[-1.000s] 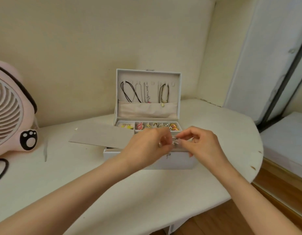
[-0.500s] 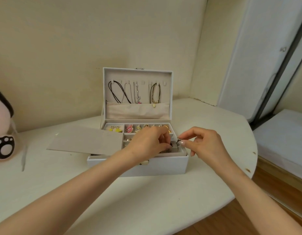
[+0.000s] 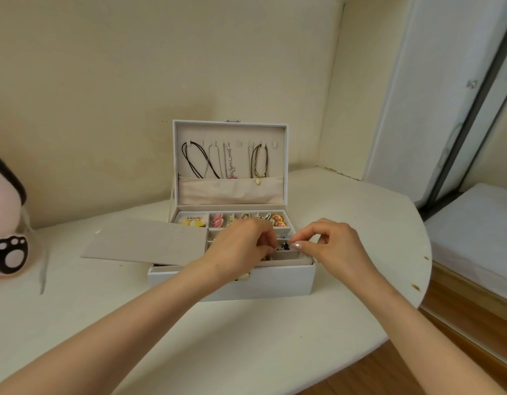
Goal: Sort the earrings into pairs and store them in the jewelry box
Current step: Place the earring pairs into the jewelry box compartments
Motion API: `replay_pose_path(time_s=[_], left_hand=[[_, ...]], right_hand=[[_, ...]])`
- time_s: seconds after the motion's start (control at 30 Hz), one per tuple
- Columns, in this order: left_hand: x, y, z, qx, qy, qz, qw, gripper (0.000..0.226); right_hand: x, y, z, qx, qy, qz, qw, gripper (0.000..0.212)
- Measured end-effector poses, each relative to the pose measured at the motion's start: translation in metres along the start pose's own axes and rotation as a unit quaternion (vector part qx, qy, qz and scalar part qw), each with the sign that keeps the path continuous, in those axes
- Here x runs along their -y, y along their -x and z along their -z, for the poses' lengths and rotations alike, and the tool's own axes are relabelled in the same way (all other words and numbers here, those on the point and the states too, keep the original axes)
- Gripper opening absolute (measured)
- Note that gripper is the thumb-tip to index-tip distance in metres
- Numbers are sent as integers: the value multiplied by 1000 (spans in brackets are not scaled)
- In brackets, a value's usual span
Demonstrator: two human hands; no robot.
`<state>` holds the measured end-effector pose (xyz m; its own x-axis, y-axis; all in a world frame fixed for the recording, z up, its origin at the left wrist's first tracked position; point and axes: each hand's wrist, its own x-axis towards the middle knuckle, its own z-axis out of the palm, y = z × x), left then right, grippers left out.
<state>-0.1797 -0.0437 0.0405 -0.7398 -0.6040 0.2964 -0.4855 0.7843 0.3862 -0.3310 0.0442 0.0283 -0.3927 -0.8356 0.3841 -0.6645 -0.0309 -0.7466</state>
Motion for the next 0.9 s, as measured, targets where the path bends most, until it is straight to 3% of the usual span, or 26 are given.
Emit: replay_pose_path(time_s=[0.2, 0.4, 0.5, 0.57, 0.63, 0.73, 0.9], left_hand=[[8, 16, 9, -43, -22, -12, 999, 5], [19, 42, 21, -73, -30, -4, 997, 5], [22, 51, 26, -82, -37, 6, 996, 7], [23, 56, 29, -85, -38, 14, 996, 9], [23, 60, 31, -86, -37, 22, 995, 7], [20, 70, 34, -104, -55, 30, 993, 5], [23, 97, 30, -155, -230, 43, 960, 17]], right_hand=[[3, 10, -1, 79, 109, 85, 987, 47], [10, 10, 2, 76, 278, 78, 954, 46], [13, 10, 5, 54, 273, 73, 958, 47], [17, 13, 4, 80, 266, 83, 957, 51], [20, 14, 3, 104, 303, 79, 944, 51], [22, 13, 4, 74, 344, 74, 933, 47], [18, 14, 3, 18, 265, 72, 961, 44]])
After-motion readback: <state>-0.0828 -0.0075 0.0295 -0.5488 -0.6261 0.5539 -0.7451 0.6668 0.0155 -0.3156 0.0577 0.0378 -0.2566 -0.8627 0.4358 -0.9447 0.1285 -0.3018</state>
